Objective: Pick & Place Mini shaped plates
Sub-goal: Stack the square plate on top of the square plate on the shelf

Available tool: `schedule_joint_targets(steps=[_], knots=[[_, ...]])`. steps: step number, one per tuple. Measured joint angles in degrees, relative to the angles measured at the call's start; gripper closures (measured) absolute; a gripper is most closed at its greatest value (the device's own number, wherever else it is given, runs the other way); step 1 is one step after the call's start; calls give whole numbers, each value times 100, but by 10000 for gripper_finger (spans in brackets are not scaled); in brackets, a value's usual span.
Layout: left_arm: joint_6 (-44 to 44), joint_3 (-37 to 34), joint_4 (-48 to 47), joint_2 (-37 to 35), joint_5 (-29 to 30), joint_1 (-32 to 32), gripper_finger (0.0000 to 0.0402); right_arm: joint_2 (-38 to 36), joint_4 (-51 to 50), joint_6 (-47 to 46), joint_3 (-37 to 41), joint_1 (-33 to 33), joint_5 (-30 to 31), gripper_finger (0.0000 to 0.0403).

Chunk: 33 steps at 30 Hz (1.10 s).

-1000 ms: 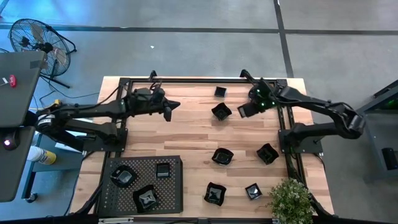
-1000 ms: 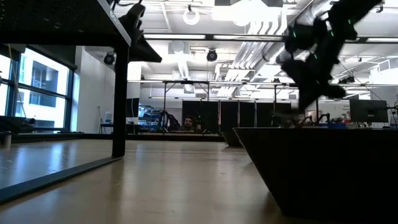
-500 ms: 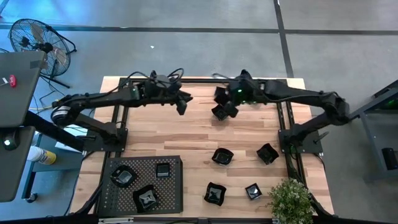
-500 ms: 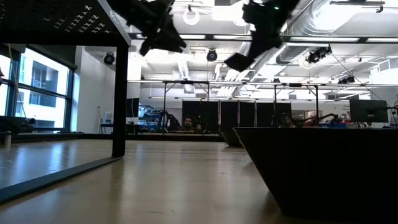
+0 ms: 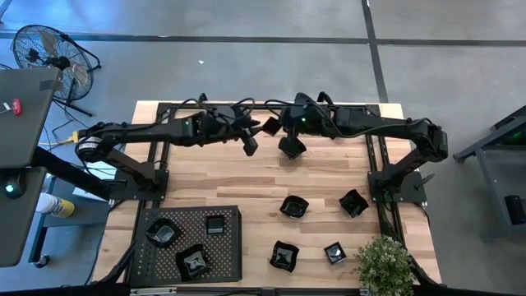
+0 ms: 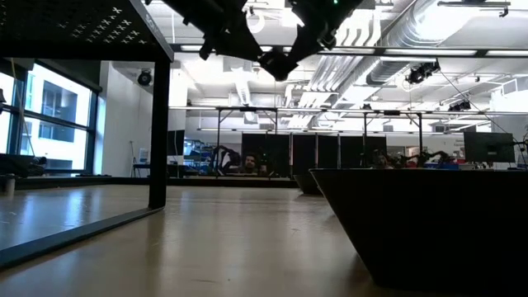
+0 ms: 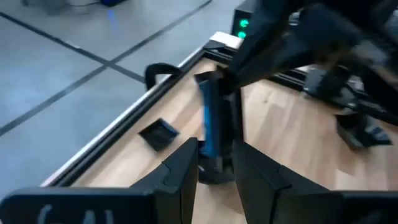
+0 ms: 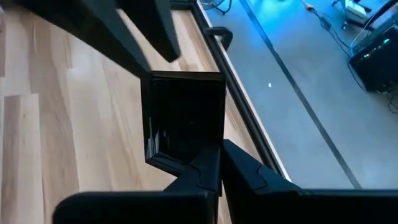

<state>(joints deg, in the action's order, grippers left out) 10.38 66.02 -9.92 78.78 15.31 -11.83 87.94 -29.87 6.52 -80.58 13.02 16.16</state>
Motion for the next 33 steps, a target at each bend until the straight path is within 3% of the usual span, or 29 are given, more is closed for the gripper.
schedule_joint_targets(steps=[8, 17, 24, 28, 33], knots=[[58, 0, 123, 0, -11, 1, 306, 0, 178, 232, 0, -121, 5, 398], [37, 0, 132, 0, -62, -1, 394, 0, 189, 190, 0, -119, 2, 398], [11, 418, -529, -4, -97, -111, 399, -30, 261, 109, 0, -125, 101, 363], [6, 701, -1139, -79, -667, -481, 400, -210, 251, 101, 0, -119, 311, 320], [-120, 881, -1921, -367, -2085, -947, 401, -656, -151, 79, 0, -13, 203, 289]])
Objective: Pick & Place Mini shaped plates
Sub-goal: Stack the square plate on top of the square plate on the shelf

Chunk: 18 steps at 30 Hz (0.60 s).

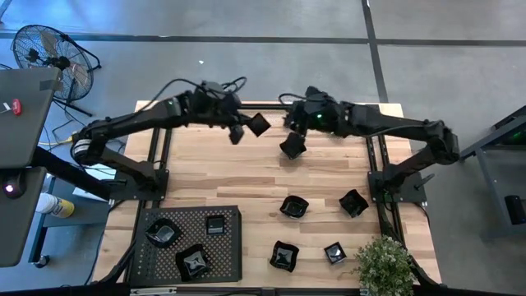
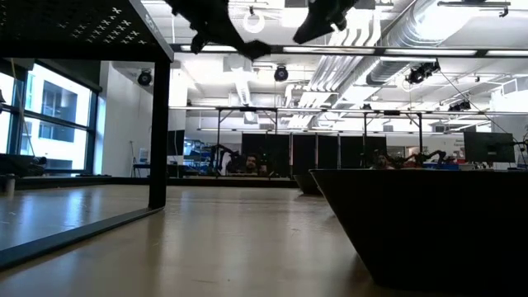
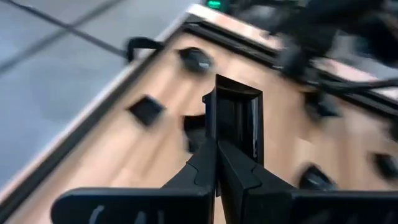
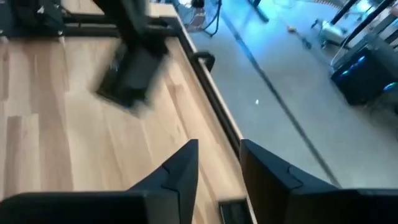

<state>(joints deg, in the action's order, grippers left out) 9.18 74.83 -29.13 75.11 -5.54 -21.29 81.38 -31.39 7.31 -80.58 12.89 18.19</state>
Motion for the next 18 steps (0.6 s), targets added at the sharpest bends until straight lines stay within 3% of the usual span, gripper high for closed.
schedule_joint_targets(steps=[4, 12, 18], knots=[[-202, 336, -1035, -252, -806, 17, 401, -285, -349, -275, 101, 218, -352, 300], [-187, 1186, -3103, -311, -1712, 992, 401, -555, -75, -341, 933, 669, -1438, 395], [133, 1188, -3821, -304, -1980, 1932, 401, -563, 406, -394, 1347, 761, -1913, 384]])
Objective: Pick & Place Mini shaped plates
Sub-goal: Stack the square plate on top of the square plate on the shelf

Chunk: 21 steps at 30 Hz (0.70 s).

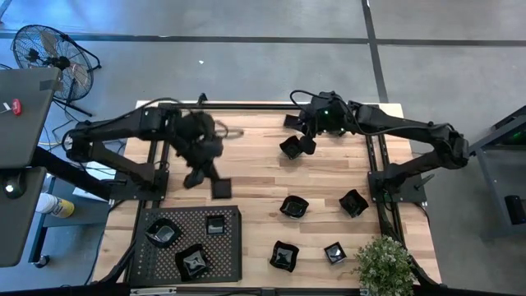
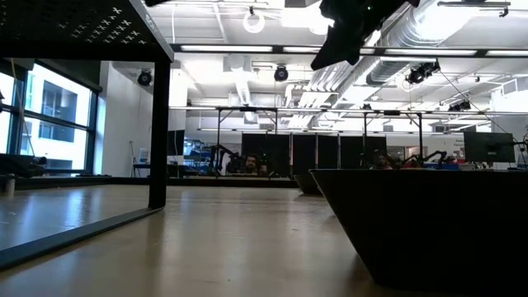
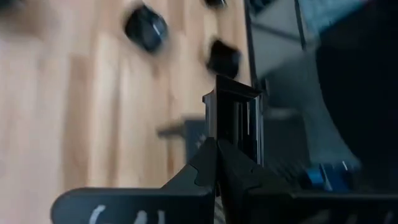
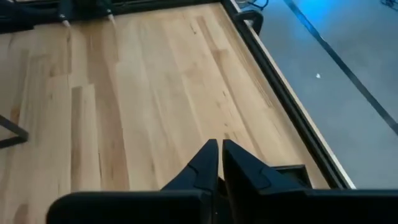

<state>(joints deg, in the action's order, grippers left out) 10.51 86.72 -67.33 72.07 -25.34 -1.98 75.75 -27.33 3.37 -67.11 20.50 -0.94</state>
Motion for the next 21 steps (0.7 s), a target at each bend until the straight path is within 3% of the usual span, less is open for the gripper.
schedule_joint_targets(steps=[8, 15, 21], knots=[[650, -473, -42, 15, 205, 1062, 402, 0, 167, 7, 96, 17, -205, 396], [1408, -1484, 1268, -95, 369, 1647, 401, 0, 185, 5, 96, 17, -209, 401], [1802, -1892, 1605, -178, 670, 1953, 401, -2, 183, 5, 96, 17, -242, 401]])
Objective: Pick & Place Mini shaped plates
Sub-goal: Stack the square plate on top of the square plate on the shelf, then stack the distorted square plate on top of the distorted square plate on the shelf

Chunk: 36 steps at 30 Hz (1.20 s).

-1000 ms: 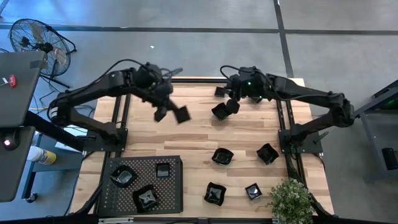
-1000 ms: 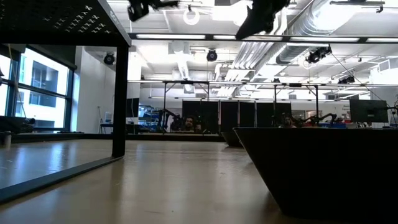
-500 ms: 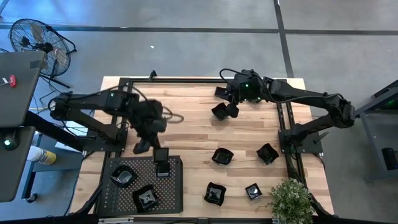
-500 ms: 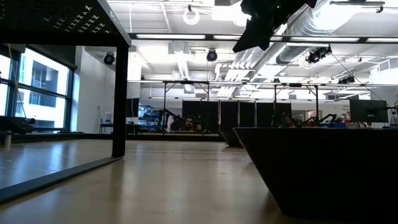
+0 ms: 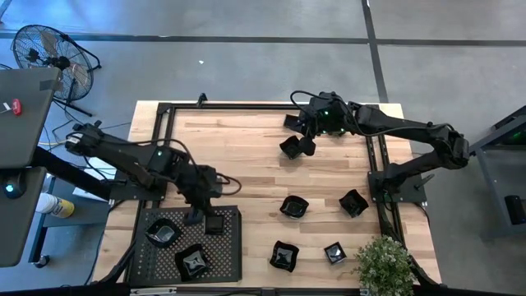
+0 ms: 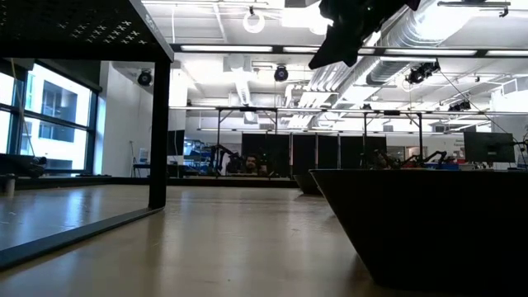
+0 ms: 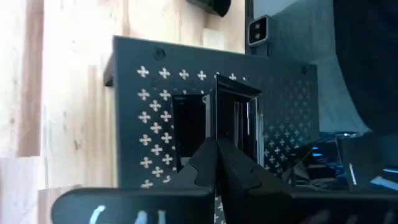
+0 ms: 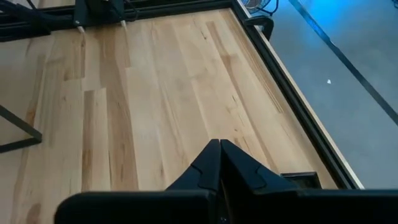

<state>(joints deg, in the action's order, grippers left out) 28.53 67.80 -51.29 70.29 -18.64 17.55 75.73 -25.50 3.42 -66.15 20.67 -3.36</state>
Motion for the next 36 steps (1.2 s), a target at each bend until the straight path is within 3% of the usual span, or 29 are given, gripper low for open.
schedule_joint_targets(steps=[7, 30, 36], knots=[[267, -291, 450, -3, -1, 58, 401, 2, 0, 0, 0, 0, -26, 401], [592, -311, 130, -22, -30, 47, 334, 2, 2, 22, 0, 0, -26, 399], [695, -311, 19, -280, 108, 39, 333, 2, 5, 42, 0, 0, -28, 399]])
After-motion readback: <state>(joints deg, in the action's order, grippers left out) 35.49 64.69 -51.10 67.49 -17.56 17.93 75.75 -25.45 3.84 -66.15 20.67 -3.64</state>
